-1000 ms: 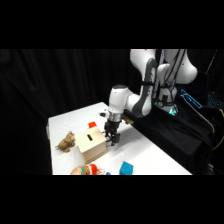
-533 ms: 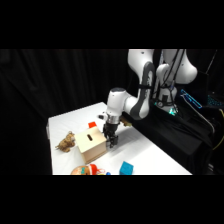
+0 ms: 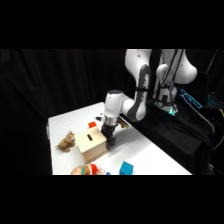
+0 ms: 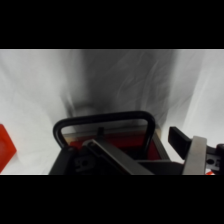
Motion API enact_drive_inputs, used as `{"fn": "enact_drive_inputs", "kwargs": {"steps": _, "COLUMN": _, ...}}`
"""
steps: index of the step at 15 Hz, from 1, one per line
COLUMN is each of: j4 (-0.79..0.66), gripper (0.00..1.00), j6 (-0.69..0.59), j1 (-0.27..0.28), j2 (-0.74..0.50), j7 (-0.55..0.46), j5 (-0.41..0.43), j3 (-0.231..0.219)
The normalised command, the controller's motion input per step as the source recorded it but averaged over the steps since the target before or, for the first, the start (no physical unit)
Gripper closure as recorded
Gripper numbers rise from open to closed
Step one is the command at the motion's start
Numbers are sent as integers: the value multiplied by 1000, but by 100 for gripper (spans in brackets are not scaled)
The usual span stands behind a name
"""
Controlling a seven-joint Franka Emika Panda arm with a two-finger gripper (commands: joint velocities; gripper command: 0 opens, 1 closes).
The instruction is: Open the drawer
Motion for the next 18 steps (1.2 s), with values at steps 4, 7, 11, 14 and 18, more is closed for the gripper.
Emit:
{"fn": "enact_drive_inputs", "kwargs": {"steps": 4, "j4": -171, "gripper": 0, "j6": 135, "j1": -123, "j2": -33, "j7": -59, "j5": 7, "j3": 126}}
{"fn": "enact_drive_inputs", "kwargs": {"steps": 7, "j4": -294, "gripper": 0, "j6": 192, "j1": -140, "j2": -112, "j7": -64, "j5": 3, "j3": 136}}
{"fn": "enact_drive_inputs", "kwargs": {"steps": 11, "j4": -454, "gripper": 0, "j6": 198, "j1": -58, "j2": -271, "j7": -30, "j5": -10, "j3": 52}}
{"fn": "enact_drive_inputs", "kwargs": {"steps": 14, "j4": -539, "gripper": 0, "j6": 158, "j1": -38, "j2": -387, "j7": 3, "j5": -15, "j3": 22}}
{"fn": "enact_drive_inputs", "kwargs": {"steps": 18, "j4": -467, "gripper": 0, "j6": 141, "j1": -84, "j2": -356, "j7": 15, "j5": -26, "j3": 42}}
